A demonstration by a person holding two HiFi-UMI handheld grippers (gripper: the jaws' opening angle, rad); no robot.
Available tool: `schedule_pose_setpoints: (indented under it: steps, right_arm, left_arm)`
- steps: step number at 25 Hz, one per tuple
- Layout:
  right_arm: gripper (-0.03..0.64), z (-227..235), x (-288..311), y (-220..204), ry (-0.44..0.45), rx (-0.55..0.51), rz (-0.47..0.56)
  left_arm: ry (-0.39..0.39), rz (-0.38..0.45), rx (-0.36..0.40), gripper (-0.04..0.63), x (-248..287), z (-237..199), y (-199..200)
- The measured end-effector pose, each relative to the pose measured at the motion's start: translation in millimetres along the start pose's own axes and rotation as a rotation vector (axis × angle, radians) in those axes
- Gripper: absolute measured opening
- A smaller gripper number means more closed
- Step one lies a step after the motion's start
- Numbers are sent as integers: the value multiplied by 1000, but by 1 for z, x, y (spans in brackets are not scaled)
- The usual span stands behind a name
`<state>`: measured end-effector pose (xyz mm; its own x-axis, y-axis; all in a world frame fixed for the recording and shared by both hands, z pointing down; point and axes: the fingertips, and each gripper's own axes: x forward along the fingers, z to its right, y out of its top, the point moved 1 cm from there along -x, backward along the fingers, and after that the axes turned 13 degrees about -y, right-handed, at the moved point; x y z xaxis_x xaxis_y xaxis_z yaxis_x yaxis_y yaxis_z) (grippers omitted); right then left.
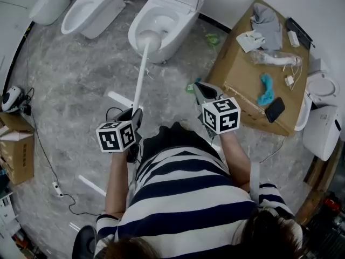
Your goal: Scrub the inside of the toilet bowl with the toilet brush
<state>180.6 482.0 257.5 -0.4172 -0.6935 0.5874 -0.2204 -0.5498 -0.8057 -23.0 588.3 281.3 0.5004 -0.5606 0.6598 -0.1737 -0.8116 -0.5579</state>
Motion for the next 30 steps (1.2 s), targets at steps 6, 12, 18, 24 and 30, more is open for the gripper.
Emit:
schedule_pose_setpoints:
  steps: [6, 12, 18, 24, 30]
  right_arm:
    - [-5, 21, 15, 7, 36, -14, -11]
    - [-5, 44, 36, 12, 68, -40, -22]
    - [-5, 54, 56, 14, 97, -44, -34]
    - [-5, 47, 82, 26, 123, -55, -48]
    - [-5, 39, 117, 50, 98, -61, -50]
  left_arm:
    - [23, -5, -19, 0, 22, 8, 10]
    - [60, -16, -32, 0, 45, 13, 23]
    - [83, -24, -62, 0, 59, 12, 25]
    - [101, -44, -77, 0, 66, -7, 40]
    - [82, -70, -52, 0, 76, -44, 75]
